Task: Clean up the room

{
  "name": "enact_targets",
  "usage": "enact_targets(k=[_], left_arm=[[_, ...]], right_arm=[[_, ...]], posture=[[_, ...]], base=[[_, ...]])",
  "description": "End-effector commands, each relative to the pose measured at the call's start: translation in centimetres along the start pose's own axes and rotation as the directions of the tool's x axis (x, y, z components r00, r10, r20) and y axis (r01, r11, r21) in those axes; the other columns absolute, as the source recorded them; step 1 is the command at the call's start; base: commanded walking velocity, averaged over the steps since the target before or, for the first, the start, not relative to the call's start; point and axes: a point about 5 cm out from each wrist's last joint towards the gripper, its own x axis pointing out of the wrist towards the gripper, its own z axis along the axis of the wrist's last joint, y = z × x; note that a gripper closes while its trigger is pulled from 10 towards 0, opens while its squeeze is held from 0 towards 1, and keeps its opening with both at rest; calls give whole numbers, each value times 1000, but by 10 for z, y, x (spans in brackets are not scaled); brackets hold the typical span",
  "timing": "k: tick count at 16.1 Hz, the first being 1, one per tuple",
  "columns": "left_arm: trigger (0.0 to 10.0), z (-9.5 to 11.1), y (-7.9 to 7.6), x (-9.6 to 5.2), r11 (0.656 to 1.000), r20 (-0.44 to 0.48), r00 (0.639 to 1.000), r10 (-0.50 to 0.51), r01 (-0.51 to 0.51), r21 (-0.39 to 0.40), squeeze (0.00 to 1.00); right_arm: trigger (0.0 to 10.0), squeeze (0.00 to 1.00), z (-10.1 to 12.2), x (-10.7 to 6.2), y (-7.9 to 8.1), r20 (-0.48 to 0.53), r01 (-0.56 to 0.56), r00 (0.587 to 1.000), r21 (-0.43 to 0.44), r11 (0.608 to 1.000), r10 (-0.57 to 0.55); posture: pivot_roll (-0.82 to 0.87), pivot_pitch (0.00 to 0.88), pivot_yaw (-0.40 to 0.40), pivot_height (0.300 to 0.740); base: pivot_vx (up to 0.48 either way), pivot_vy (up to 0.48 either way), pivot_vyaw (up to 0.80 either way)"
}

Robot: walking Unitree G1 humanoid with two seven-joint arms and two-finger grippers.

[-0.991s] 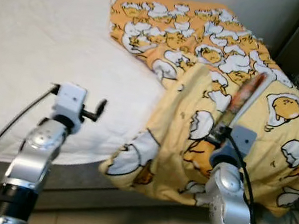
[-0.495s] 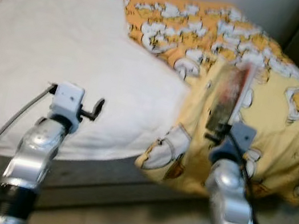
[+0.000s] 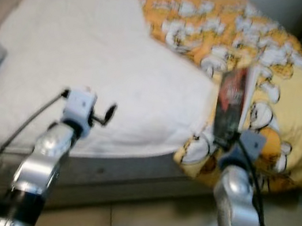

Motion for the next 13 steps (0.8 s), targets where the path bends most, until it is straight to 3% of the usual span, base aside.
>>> enact_targets(k=[1, 5, 8, 13], left_arm=[[10000, 1, 9, -1, 1000, -1, 1000, 22, -22, 22, 0], [10000, 2, 10, 0, 999, 4, 1000, 28, -28, 22, 0], [10000, 1, 10, 0, 999, 0, 999, 36, -36, 32, 0], [10000, 2, 10, 1, 999, 5, 999, 41, -42, 29, 0]], right_arm=[[10000, 0, 16, 1, 9, 80, -35, 996, 24, 999, 33], [10000, 0, 17, 2, 13, 86, -57, 995, 12, 998, 56], [10000, 0, 15, 2, 23, 81, -117, 989, -70, 991, 122], [10000, 0, 15, 1, 23, 87, -139, 986, -53, 989, 144]], posture=[[89, 0, -9, 740], [85, 0, -4, 740], [91, 0, -9, 740], [90, 0, -7, 740]], base=[[0, 401, 0], [0, 398, 0], [0, 391, 0], [0, 395, 0]])
